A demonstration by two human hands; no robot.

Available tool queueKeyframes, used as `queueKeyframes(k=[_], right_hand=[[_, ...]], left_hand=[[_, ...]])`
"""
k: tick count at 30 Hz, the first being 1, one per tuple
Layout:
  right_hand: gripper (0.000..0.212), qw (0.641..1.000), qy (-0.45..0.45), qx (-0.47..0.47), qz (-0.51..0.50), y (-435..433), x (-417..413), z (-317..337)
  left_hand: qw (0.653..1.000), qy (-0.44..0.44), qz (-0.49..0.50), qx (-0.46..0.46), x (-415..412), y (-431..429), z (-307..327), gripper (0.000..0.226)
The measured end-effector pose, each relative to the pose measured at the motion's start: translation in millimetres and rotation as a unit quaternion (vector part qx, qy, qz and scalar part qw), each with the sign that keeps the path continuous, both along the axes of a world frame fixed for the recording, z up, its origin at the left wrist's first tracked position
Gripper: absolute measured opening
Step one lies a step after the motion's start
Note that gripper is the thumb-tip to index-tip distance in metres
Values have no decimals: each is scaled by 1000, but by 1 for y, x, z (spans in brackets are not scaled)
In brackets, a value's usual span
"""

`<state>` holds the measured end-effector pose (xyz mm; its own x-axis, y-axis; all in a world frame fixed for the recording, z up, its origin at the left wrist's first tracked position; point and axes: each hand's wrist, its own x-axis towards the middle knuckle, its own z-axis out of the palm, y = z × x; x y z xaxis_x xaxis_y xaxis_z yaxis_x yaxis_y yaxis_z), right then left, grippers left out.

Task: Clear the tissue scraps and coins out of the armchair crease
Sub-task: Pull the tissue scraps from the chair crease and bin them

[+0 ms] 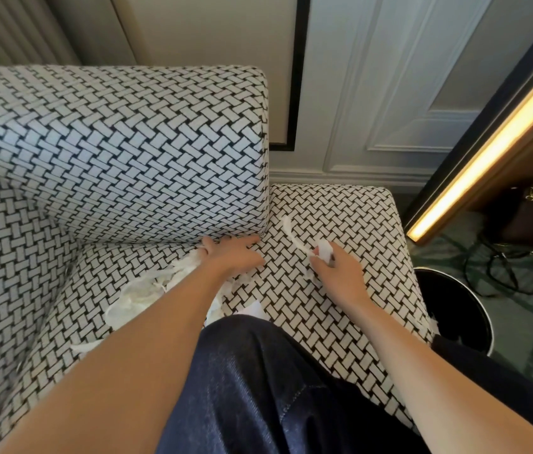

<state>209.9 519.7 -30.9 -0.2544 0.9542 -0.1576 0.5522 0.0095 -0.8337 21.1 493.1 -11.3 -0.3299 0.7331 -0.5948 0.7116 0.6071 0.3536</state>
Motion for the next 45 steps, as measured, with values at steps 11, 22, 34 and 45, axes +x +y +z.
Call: queueKeyframes(k=[11, 22, 34, 45], right_hand=[[12, 1000, -5, 8, -13, -2, -3, -6], [9, 999, 34, -13, -4, -5, 4, 1], [11, 1000, 27, -1, -17, -3, 1, -8], [11, 998, 22, 27, -55, -5, -7, -12]], left_hand=[[995, -17, 73, 64, -5, -5, -3, 53], [996, 4, 54, 71, -20, -5, -13, 43], [988, -102, 111, 44, -12, 5, -28, 49], [969, -118, 191, 106, 0, -6, -18, 44]])
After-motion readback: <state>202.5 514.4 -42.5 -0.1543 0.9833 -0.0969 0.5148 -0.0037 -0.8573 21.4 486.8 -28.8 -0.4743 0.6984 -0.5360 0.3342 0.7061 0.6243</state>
